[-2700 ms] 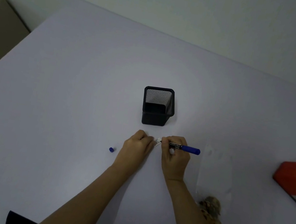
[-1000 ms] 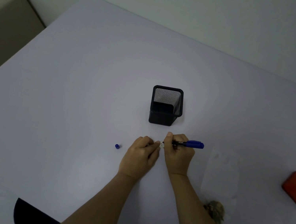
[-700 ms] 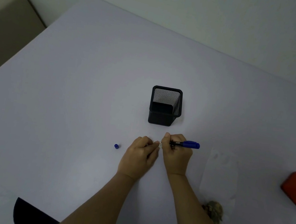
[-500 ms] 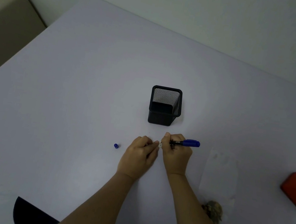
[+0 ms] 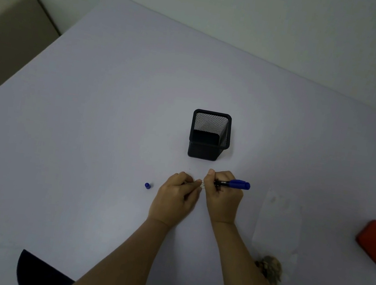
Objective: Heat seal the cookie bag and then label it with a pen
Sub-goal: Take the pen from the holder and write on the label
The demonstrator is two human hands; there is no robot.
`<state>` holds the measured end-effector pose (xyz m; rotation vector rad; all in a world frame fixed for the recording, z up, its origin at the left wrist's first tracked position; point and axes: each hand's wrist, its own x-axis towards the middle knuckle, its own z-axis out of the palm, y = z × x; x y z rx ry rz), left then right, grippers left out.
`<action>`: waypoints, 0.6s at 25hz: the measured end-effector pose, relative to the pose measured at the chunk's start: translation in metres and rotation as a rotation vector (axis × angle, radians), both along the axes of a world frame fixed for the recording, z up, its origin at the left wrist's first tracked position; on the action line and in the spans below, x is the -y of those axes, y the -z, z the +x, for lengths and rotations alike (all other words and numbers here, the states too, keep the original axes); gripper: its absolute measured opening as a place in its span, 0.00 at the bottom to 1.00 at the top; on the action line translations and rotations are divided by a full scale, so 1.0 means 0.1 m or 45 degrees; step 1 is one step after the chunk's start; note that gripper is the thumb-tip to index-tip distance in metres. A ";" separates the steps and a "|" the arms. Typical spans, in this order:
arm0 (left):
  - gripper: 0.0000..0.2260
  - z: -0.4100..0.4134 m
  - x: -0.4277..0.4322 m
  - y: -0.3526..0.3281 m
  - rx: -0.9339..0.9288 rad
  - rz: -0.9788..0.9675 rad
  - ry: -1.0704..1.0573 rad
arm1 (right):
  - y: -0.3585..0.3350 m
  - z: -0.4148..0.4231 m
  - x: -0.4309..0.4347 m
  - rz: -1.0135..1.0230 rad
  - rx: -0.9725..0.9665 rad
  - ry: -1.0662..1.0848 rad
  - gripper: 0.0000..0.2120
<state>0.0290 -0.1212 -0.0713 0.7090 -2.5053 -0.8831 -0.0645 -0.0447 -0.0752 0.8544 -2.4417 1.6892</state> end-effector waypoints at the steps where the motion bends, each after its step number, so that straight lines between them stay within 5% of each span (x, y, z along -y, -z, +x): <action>1: 0.14 0.00 0.01 -0.01 0.003 0.036 -0.006 | 0.00 0.00 0.00 -0.001 0.009 0.001 0.13; 15: 0.06 -0.02 0.05 -0.03 -0.006 0.175 -0.005 | -0.01 -0.01 0.00 0.017 -0.018 -0.038 0.14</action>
